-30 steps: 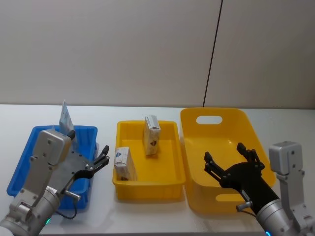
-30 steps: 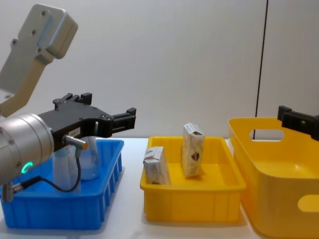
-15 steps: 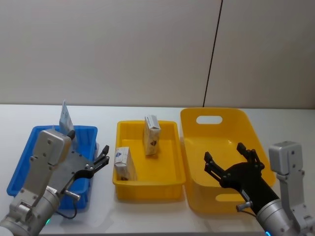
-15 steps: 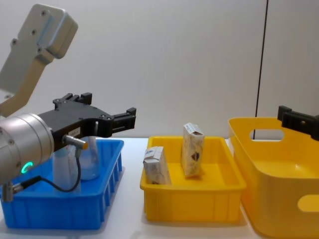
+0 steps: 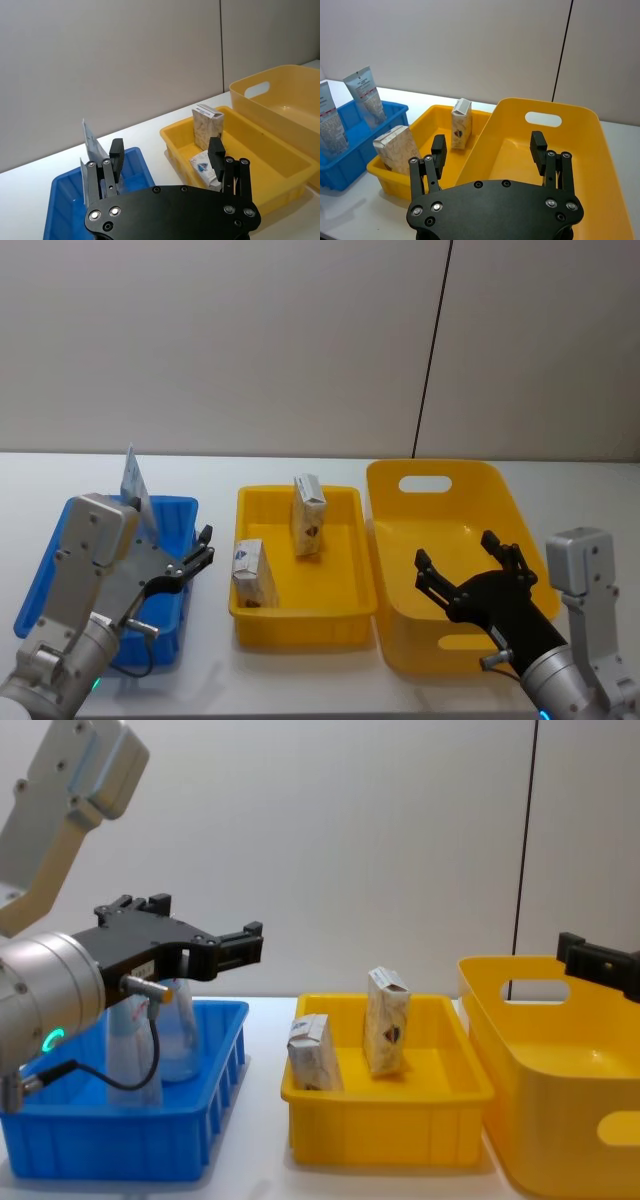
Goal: Bimanual collaborative sorting of washing and personal care products
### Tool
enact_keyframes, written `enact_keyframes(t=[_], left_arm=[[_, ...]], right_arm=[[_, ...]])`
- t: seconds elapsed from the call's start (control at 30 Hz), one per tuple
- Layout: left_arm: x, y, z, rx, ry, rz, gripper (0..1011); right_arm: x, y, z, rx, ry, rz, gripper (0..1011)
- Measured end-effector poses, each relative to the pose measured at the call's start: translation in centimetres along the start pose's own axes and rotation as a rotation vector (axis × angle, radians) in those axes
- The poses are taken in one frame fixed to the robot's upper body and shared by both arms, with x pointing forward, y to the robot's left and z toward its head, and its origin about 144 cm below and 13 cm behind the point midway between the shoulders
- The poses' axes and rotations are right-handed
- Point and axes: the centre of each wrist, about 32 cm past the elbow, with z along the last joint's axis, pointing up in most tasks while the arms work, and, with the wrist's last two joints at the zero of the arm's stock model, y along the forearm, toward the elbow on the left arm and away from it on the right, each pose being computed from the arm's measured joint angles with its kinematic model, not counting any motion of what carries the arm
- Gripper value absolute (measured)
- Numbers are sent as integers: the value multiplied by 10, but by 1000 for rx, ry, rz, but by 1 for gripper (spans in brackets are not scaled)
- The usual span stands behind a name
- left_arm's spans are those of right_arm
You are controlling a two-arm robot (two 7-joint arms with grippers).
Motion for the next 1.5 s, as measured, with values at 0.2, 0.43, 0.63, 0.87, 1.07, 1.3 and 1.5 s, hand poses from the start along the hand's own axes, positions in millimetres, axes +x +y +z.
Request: enact_keyframes(t=[0.2,0.43,0.63,0.87,1.07,1.3,1.5], left_arm=[[1,-1,3,15,6,36,1001],[4,-4,4,49,17,78,1001],[9,-10,0,89,29,116,1001],[15,-17,-6,125,41,149,1001],[19,-21,-11,153,52,182,1001],[24,-24,-16,179,59,215,1001],[28,-27,-22,197,70,221,1001]], right_arm=[[0,0,0,0,0,0,1002],[0,0,0,0,0,0,1002],[0,0,0,0,0,0,1002],[0,0,0,0,0,0,1002],[0,0,0,0,0,0,1002],[0,0,0,0,0,0,1002],[0,0,0,0,0,0,1002]])
